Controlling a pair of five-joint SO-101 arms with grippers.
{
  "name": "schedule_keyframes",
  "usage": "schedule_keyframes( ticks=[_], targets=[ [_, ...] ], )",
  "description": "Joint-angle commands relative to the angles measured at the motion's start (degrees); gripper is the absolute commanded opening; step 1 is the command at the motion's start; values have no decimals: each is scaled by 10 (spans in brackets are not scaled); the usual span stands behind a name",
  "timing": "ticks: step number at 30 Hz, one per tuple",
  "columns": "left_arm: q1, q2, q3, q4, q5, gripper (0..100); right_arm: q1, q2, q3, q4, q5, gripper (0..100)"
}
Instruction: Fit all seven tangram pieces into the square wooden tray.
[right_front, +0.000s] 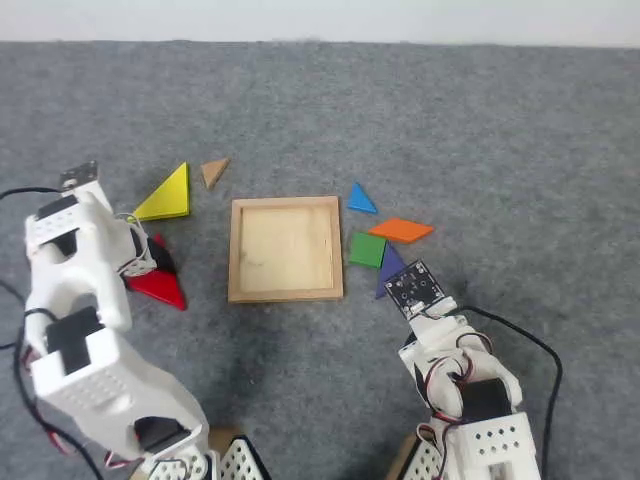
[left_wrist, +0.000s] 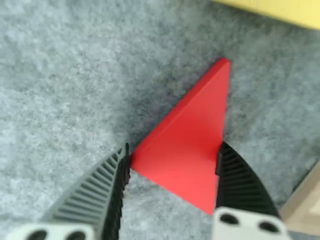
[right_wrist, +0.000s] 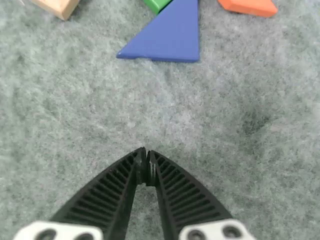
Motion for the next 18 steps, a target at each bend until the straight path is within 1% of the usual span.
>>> schedule_keyframes(
  ticks=[1, 6, 9, 13, 15, 18],
  targets=[
    [-2, 4, -6, 1, -6, 171, 6, 4, 2, 1, -3, 6],
    [-1, -3, -6, -11, 6, 159, 6, 4, 2, 1, -3, 6],
    [3, -47, 23, -31, 11, 159, 6, 4, 2, 1, -3, 6],
    [49, -148, 121, -76, 13, 159, 6, 4, 2, 1, -3, 6],
    [78, -200, 167, -98, 28, 159, 6, 4, 2, 1, -3, 6],
    [108, -265, 206, -109, 36, 159, 6, 4, 2, 1, -3, 6]
  ],
)
